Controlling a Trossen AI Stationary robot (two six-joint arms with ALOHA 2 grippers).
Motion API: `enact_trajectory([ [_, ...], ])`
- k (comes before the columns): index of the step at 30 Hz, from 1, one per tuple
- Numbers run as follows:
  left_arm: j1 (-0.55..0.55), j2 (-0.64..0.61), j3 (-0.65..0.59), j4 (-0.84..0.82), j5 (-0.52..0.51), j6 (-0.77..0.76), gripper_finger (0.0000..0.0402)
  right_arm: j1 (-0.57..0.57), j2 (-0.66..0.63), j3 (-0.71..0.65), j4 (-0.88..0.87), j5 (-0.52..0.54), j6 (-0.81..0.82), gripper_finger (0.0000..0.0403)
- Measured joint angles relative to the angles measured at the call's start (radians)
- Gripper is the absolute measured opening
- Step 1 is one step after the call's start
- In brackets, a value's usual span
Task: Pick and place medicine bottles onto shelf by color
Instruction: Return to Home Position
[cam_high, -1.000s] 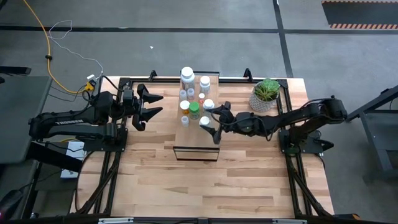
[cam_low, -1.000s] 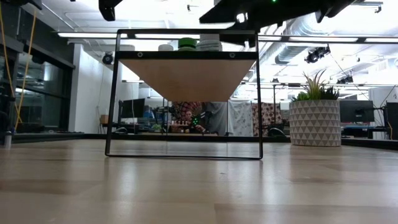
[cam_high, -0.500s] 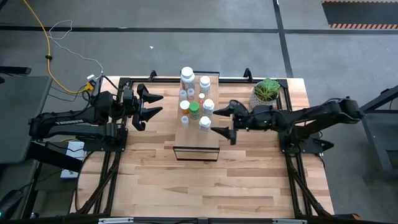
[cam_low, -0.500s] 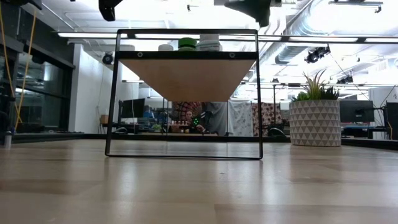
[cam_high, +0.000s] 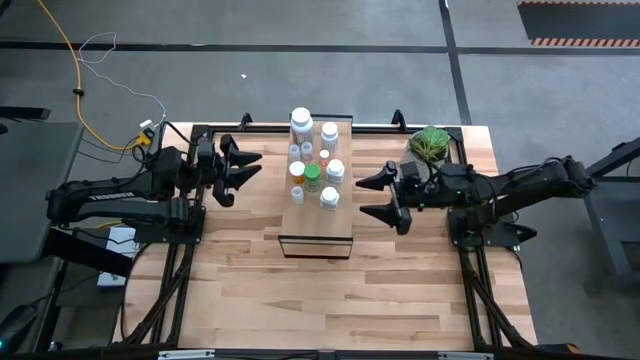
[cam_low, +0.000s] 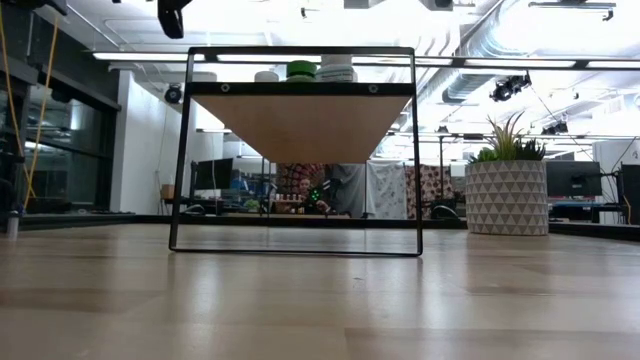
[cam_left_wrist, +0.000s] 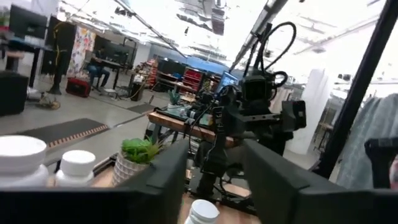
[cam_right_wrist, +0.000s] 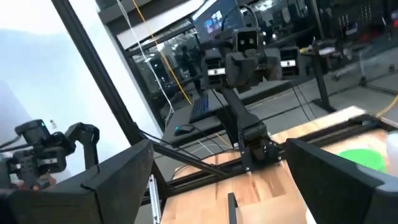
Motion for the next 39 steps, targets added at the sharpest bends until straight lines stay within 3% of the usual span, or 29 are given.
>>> enact_trajectory([
  [4, 0.0, 0.0, 0.0, 0.0, 0.062, 0.001, 0.0037, 0.0, 0.004, 0.0, -0.008, 0.0, 0.049, 0.0355],
  [6, 0.0, 0.0, 0.0, 0.0, 0.099, 0.016, 0.0013, 0.0, 0.004, 0.0, -0.015, 0.001, 0.07, 0.0355],
  [12, 0.0, -0.022, -0.001, -0.001, 0.144, 0.073, 0.0003, 0.0, 0.004, 0.0, -0.014, 0.031, 0.075, 0.0353],
  [16, 0.0, -0.056, -0.086, 0.048, 0.182, 0.056, 0.0001, 0.0, 0.004, 0.0, -0.014, 0.05, 0.084, 0.0329],
  [24, 0.0, -0.156, -0.325, 0.164, 0.183, -0.045, 0.0, 0.0, 0.004, 0.0, -0.014, 0.058, 0.126, 0.0214],
  [32, 0.0, -0.266, -0.449, 0.164, 0.184, -0.102, 0.0, -0.003, -0.041, 0.0, -0.022, 0.06, 0.121, 0.0018],
  [39, -0.014, -0.404, -0.523, 0.102, 0.177, -0.17, 0.0, 0.002, -0.133, 0.0, -0.061, 0.152, 0.118, 0.0013],
])
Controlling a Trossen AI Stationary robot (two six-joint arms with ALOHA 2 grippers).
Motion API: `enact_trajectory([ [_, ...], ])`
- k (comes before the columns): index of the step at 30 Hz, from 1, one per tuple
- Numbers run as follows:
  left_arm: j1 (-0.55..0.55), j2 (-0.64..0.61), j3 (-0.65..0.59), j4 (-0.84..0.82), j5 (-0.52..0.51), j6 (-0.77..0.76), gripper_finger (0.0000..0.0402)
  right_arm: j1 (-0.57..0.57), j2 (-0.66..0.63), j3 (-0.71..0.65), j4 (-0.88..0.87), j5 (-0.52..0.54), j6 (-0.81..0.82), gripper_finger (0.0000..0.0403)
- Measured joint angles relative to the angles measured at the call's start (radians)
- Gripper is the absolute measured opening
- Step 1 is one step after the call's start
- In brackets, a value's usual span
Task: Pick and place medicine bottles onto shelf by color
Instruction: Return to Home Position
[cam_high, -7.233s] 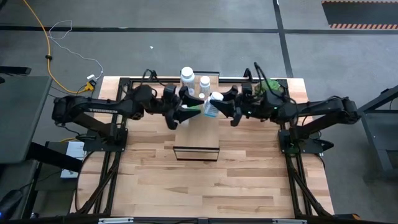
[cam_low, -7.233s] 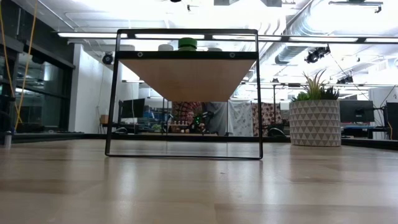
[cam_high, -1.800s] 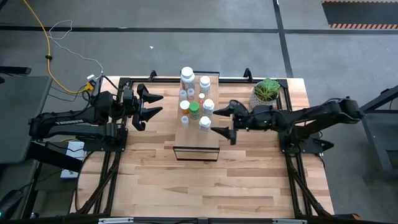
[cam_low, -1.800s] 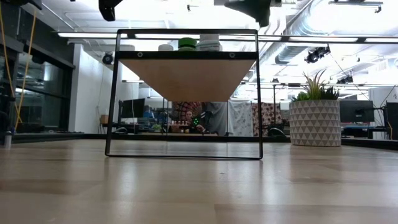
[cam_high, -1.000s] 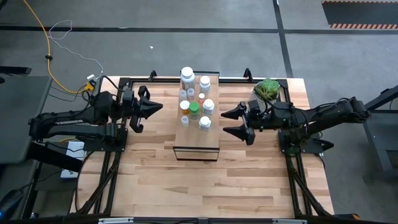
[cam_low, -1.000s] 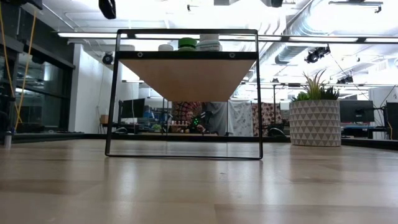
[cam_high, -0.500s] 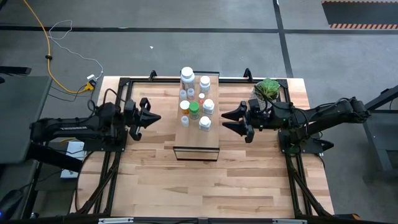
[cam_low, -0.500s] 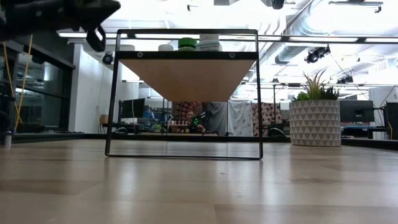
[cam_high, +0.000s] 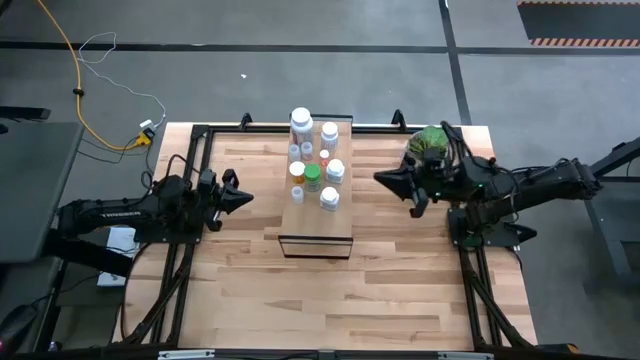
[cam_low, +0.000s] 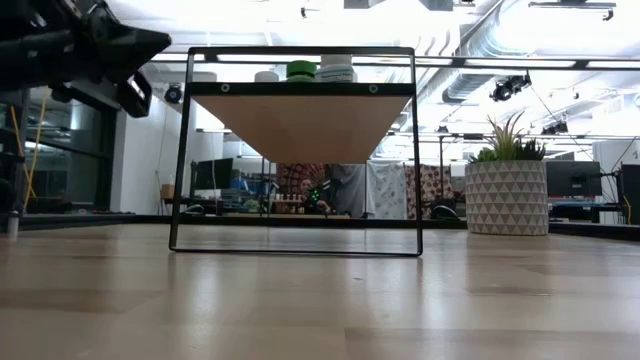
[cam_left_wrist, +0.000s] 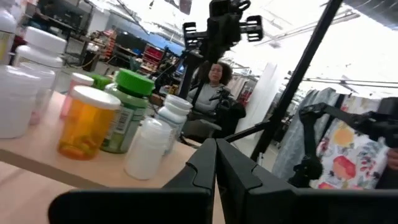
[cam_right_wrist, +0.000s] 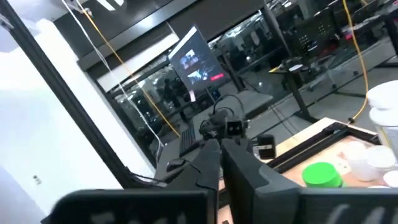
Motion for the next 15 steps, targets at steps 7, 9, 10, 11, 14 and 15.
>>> enact_trajectory([
  [7, -0.105, -0.066, 0.001, -0.1, -0.121, 0.011, 0.0, 0.026, -0.043, 0.0, -0.037, 0.047, -0.021, 0.0003],
  [9, -0.14, -0.076, 0.001, -0.134, -0.154, 0.016, 0.0, 0.035, -0.042, 0.0, -0.042, 0.049, -0.036, 0.0001],
  [10, -0.156, -0.079, 0.001, -0.146, -0.173, 0.017, 0.0, 0.038, -0.041, 0.0, -0.046, 0.049, -0.037, 0.0002],
  [11, -0.171, -0.081, 0.001, -0.161, -0.186, 0.017, 0.0, 0.039, -0.04, 0.0, -0.051, 0.049, -0.037, 0.0002],
  [14, -0.204, -0.085, 0.001, -0.199, -0.222, 0.024, 0.0, 0.039, -0.039, 0.0, -0.068, 0.049, -0.024, 0.0001],
  [15, -0.212, -0.085, 0.001, -0.205, -0.233, 0.024, 0.0, 0.039, -0.039, 0.0, -0.068, 0.049, -0.023, 0.0001],
])
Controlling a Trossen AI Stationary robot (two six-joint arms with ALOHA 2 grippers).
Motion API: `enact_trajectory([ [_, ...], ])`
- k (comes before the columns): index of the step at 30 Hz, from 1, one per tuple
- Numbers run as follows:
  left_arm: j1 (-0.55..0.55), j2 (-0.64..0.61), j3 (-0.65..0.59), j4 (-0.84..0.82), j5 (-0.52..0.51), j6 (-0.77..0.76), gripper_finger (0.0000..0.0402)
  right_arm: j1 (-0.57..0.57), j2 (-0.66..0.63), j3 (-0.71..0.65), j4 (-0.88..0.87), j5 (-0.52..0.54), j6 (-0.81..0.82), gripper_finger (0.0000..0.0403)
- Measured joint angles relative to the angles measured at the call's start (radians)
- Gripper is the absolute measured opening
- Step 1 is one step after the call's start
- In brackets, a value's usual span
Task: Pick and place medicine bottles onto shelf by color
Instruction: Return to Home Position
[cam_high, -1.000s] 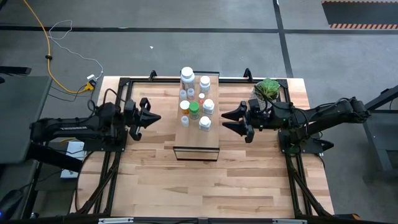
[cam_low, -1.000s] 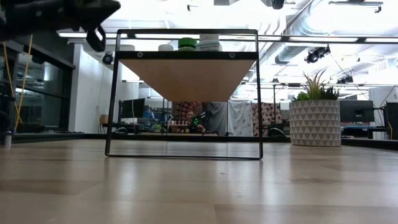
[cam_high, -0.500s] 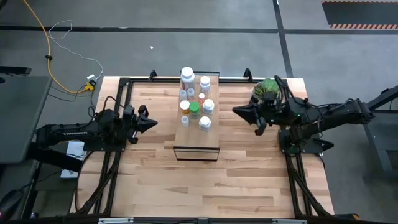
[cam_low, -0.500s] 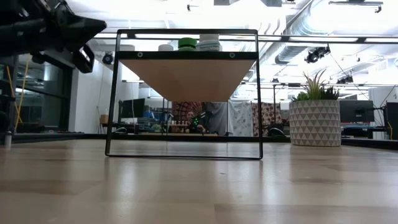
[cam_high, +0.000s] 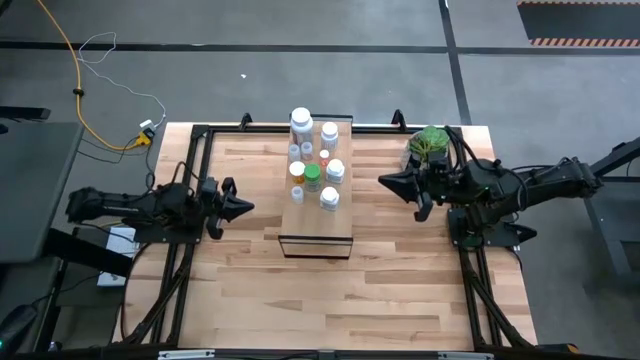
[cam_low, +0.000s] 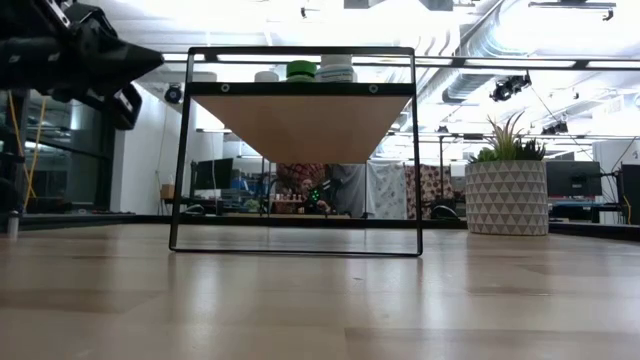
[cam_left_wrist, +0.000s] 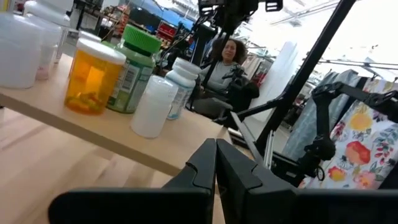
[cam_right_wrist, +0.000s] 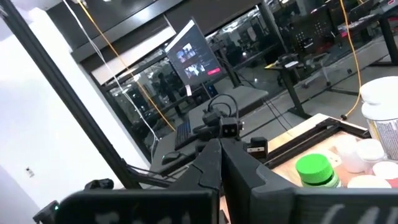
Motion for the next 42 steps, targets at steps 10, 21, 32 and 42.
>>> enact_trajectory([
  [10, -0.011, 0.0, 0.0, -0.007, 0.004, 0.039, 0.0, 0.0, 0.0, 0.0, -0.008, -0.004, -0.001, 0.0],
  [21, -0.011, 0.0, 0.0, -0.034, 0.007, 0.023, 0.0001, -0.004, -0.007, 0.0, -0.177, -0.077, -0.003, 0.0],
  [32, -0.011, 0.0, 0.0, -0.034, 0.004, 0.019, 0.0001, -0.05, -0.174, 0.0, -0.42, -0.239, -0.024, 0.0],
  [42, -0.011, -0.004, 0.001, -0.056, 0.004, 0.019, 0.0001, 0.038, -0.298, -0.087, -0.361, -0.175, -0.098, 0.0],
])
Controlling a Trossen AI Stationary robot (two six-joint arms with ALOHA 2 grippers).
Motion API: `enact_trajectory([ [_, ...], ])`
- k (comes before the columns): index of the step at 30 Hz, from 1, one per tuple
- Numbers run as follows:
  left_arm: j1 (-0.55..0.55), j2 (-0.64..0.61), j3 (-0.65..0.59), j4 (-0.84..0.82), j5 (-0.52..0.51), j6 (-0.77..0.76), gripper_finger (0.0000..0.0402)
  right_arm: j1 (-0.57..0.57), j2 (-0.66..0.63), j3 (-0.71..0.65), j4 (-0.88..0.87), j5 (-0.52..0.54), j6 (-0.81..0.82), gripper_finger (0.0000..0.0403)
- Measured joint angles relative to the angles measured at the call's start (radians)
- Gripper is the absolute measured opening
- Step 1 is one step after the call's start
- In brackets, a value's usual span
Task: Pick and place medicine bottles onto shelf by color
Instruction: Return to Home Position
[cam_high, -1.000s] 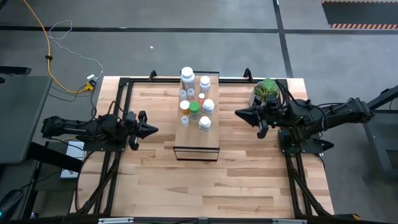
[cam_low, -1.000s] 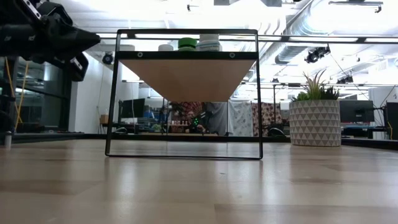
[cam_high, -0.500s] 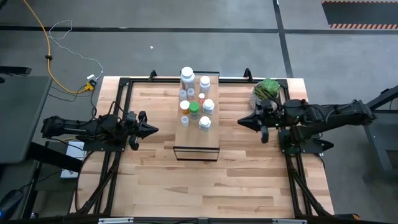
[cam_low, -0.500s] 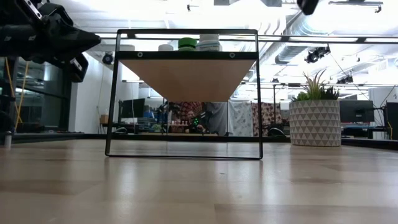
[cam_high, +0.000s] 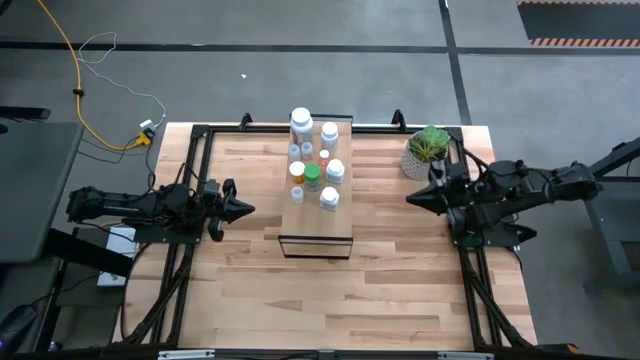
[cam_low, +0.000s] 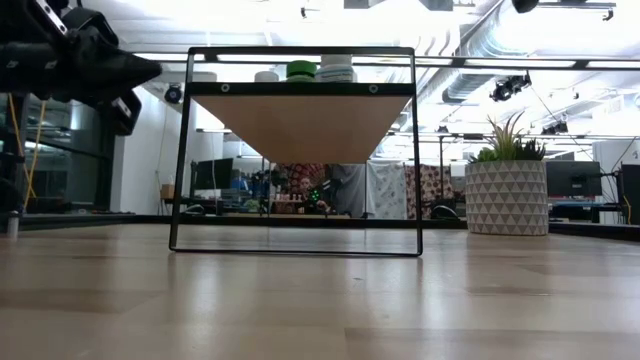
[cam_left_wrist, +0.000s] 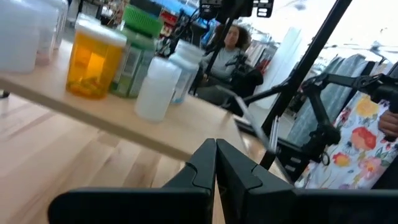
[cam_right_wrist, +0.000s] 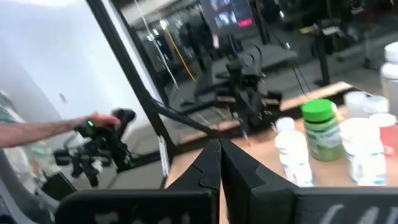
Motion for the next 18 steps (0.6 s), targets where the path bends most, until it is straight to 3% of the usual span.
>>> enact_trajectory([
  [6, 0.0, 0.0, 0.0, -0.089, 0.0, 0.0, 0.0001, -0.005, -0.116, -0.261, 0.27, -0.01, 0.079, 0.0],
  [18, 0.0, -0.034, 0.0, -0.142, 0.0, 0.0, 0.0001, -0.178, -0.345, -0.49, 0.324, -0.111, 0.17, 0.0],
])
